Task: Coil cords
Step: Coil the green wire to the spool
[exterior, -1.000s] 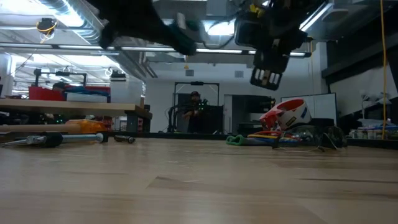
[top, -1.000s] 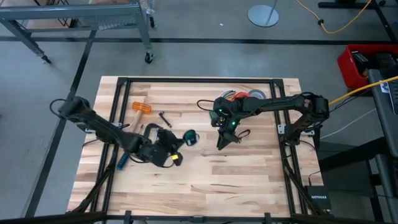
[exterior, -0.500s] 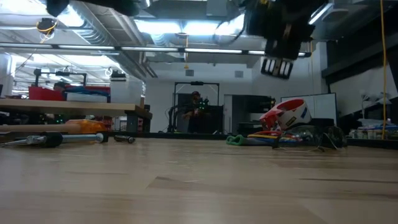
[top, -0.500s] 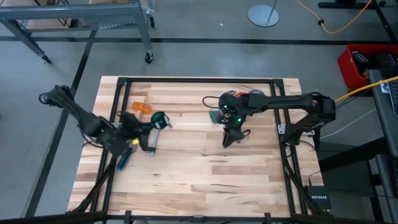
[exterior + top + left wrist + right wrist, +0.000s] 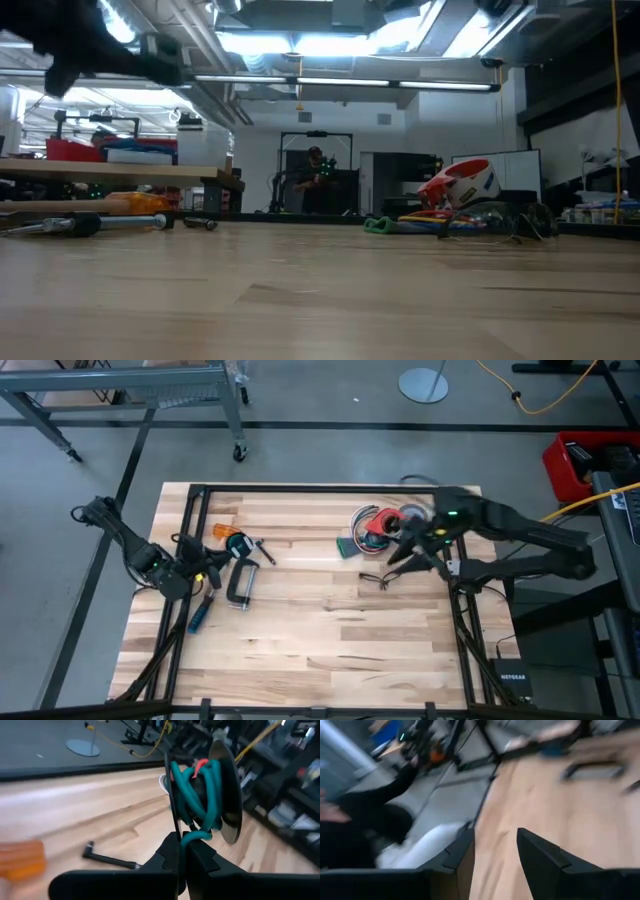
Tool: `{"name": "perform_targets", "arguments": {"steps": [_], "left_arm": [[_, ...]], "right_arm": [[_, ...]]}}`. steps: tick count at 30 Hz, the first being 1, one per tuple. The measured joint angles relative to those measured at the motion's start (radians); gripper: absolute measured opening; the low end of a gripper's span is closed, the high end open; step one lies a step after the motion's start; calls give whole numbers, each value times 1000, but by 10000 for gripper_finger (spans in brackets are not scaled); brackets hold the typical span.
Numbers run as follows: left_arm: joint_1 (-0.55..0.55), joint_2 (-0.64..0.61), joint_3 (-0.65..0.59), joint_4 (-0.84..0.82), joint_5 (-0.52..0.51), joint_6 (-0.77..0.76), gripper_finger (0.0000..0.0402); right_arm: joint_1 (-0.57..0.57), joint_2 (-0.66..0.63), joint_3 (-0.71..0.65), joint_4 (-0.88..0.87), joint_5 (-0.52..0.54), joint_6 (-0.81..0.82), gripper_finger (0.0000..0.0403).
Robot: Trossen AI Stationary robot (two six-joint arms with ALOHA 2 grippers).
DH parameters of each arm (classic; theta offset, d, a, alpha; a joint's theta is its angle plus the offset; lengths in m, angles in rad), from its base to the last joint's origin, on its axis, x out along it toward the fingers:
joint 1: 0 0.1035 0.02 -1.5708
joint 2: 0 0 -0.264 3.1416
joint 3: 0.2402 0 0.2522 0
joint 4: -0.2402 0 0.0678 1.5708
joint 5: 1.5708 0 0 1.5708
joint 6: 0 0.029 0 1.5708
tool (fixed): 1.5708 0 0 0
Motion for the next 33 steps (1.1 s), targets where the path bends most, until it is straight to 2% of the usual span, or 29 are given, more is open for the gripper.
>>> {"name": "perform_targets", "arguments": {"steps": [3,6,8,11,15,23,28,33], "left_arm": [[0,-49,-124,184,-20,4,0],[0,-61,-252,448,-23,38,0],[0,-53,-342,650,-23,47,0],[1,-12,-472,923,-22,10,0],[25,76,-476,937,-22,-74,0],[120,258,-476,1131,-12,-47,0],[202,364,-476,1266,82,-51,0],[279,492,-463,1368,170,-124,0]], "right_arm": [[0,-98,0,1,164,-2,150],[1,-161,0,0,328,-10,150],[1,-192,0,-2,395,-43,150],[1,-237,0,-7,428,-88,150],[1,-289,-1,-18,420,-106,150],[1,-379,-2,-101,474,-136,150],[1,-418,-3,-125,506,-159,150],[1,-444,-3,-144,509,-160,150]]}}
